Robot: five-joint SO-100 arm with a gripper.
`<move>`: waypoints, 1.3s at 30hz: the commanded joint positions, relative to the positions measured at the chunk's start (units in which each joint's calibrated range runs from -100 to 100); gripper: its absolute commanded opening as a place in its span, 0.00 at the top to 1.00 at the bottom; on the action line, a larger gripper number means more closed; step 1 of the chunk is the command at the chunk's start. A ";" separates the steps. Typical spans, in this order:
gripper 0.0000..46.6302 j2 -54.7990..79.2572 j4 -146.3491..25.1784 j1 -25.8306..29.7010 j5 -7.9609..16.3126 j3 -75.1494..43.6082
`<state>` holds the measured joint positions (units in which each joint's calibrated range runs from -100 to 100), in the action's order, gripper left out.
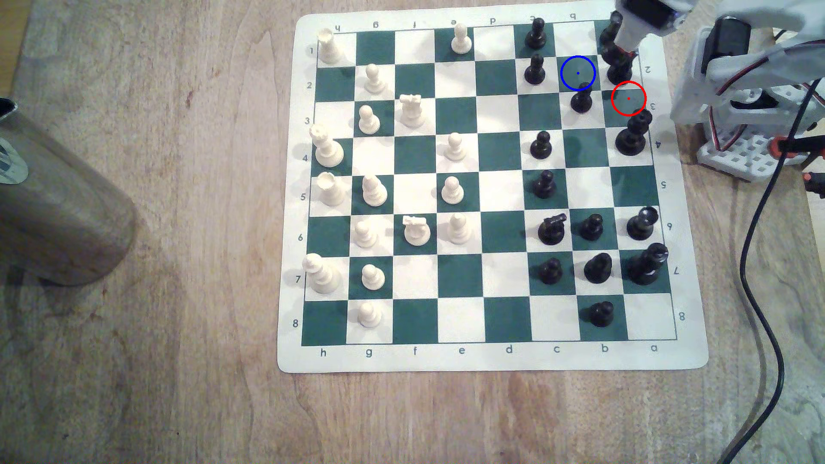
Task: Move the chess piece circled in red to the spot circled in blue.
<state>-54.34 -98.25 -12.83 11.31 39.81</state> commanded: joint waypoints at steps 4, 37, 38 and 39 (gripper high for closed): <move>0.99 6.80 10.61 -4.73 -1.42 2.26; 0.99 17.92 27.32 -7.07 -2.39 15.31; 0.99 18.26 27.49 -7.07 -2.39 15.40; 0.99 18.94 28.22 -7.23 -2.44 15.77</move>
<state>-36.07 -71.31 -20.13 9.06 55.99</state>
